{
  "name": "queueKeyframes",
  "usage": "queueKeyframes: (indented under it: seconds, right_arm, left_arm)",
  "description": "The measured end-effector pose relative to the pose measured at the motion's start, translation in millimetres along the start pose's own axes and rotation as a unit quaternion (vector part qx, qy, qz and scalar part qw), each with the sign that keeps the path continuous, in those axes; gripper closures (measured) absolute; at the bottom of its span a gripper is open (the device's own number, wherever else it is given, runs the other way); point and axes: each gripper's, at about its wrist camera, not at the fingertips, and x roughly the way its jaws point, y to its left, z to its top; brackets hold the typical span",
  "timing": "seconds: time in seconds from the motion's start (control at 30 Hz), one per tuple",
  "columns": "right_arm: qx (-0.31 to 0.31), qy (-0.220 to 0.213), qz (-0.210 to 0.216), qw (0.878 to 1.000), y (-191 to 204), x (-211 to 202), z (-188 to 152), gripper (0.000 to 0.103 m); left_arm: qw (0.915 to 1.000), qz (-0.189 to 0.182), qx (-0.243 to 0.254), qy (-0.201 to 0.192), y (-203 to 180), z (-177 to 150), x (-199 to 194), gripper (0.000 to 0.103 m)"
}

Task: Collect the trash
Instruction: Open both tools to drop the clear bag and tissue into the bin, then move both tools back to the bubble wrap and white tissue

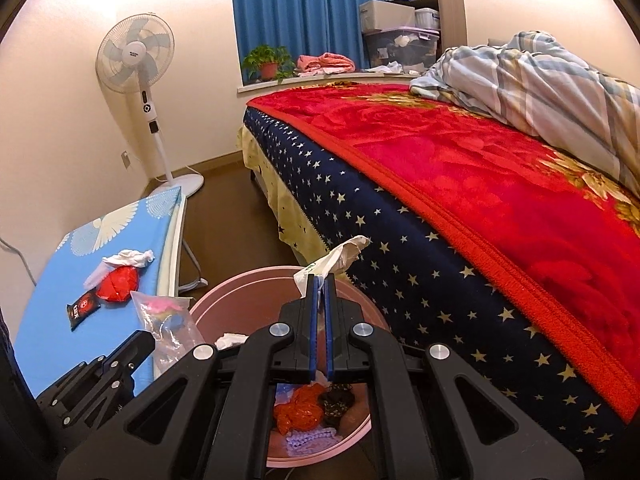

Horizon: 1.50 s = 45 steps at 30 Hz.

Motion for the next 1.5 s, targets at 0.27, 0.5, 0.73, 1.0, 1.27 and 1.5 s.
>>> queueKeyframes:
  seconds: [0.27,0.5,0.73,1.0,1.27,1.5]
  right_arm:
    - [0.021,0.006,-0.008,1.0,-4.7,-0.2,1.2,0.059]
    - [0.026,-0.012,0.023,0.999,4.1,-21.5,2.4,0.059]
    - [0.029,-0.02,0.06,0.998,25.8,-39.9,8.0,0.061]
    - [0.001,-0.029,0.11,0.994,60.8,-55.2,41.9,0.063]
    - [-0.027,-0.029,0.172,0.984,95.9,-49.1,103.8,0.063]
    - [-0.073,-0.029,0.21,0.975,136.5,-16.4,130.7,0.063]
  left_arm:
    - [0.9999,-0.007,-0.01,0.008,9.1,0.9,-3.6,0.085]
    - [0.9995,0.009,-0.028,-0.013,27.9,6.7,-36.2,0.085]
    - [0.9975,0.037,-0.048,-0.036,56.1,26.0,-79.5,0.085]
    - [0.9955,0.059,-0.053,-0.052,90.3,67.0,-116.4,0.085]
    - [0.9946,0.066,-0.047,-0.064,128.9,130.0,-128.9,0.085]
    - [0.9938,0.078,-0.013,-0.079,162.0,160.1,-112.4,0.085]
